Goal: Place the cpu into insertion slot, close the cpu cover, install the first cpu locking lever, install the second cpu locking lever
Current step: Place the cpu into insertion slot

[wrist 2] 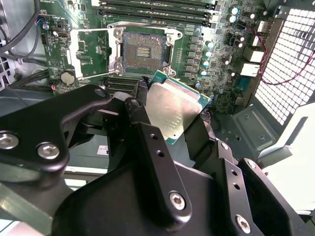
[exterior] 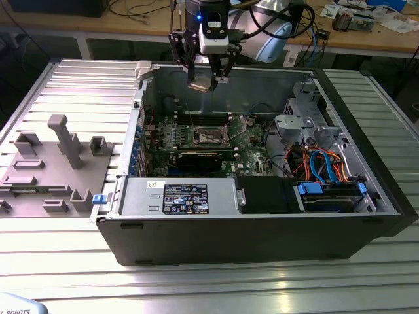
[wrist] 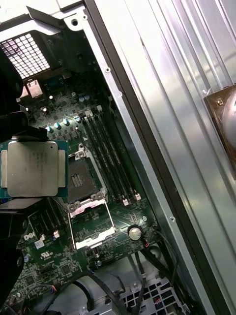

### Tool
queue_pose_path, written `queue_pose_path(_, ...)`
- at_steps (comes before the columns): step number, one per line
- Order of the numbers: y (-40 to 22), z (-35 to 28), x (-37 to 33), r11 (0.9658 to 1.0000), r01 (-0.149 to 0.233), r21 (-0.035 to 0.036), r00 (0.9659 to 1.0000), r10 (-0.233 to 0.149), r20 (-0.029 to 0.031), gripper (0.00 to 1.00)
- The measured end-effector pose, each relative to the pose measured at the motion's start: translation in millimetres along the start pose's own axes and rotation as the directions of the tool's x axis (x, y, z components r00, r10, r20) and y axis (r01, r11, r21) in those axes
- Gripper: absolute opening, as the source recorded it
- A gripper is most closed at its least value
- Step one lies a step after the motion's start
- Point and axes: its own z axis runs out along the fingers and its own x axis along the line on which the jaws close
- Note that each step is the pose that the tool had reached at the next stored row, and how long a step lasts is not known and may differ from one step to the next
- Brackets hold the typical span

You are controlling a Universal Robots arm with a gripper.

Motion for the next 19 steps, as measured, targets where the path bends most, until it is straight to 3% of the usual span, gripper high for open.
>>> queue_pose_path(19,0.0,0.0,0.0,0.9997,-0.024,-0.0004,0.9997,0.024,0.0008,0.55)
